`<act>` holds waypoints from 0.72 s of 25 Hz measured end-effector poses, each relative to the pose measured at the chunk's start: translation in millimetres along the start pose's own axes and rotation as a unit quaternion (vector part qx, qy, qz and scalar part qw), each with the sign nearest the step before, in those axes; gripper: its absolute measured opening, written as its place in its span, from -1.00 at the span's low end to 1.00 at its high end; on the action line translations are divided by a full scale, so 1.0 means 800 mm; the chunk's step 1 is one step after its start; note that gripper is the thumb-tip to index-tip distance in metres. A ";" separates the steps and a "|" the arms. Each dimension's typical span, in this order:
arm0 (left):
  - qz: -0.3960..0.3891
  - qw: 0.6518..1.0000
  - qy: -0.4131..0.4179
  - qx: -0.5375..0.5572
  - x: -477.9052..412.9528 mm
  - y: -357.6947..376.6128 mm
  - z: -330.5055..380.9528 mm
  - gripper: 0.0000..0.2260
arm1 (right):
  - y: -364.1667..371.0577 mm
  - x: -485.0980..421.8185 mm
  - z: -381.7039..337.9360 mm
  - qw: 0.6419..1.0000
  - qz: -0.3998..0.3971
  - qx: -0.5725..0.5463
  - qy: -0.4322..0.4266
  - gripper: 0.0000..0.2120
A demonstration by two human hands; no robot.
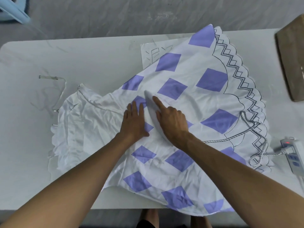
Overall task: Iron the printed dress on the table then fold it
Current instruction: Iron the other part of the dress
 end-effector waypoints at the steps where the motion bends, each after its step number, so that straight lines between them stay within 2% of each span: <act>1: -0.013 1.000 -0.006 -0.022 -0.003 0.007 0.001 0.14 | -0.001 0.000 0.004 1.000 0.006 0.006 0.002 -0.53; 8: -0.047 0.993 -0.038 -0.098 -0.006 0.010 0.011 0.17 | -0.042 -0.009 0.100 0.995 0.019 0.056 0.078 -0.51; 11: -0.066 0.992 -0.050 -0.097 -0.009 0.006 0.016 0.16 | -0.067 -0.009 0.142 0.993 0.034 0.048 0.105 -0.52; 18: -0.055 0.995 -0.065 -0.054 -0.007 -0.011 0.024 0.08 | -0.112 -0.007 0.209 0.988 0.048 0.020 0.148 -0.54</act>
Point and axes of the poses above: each hand's wrist, its own x-axis away from the middle knuckle, its own y-axis out of the palm, z = x × y, the point moved 4 cm from there along -x, towards the middle knuckle, and after that the axes turned 2 degrees about -z, right-handed, at the moved point
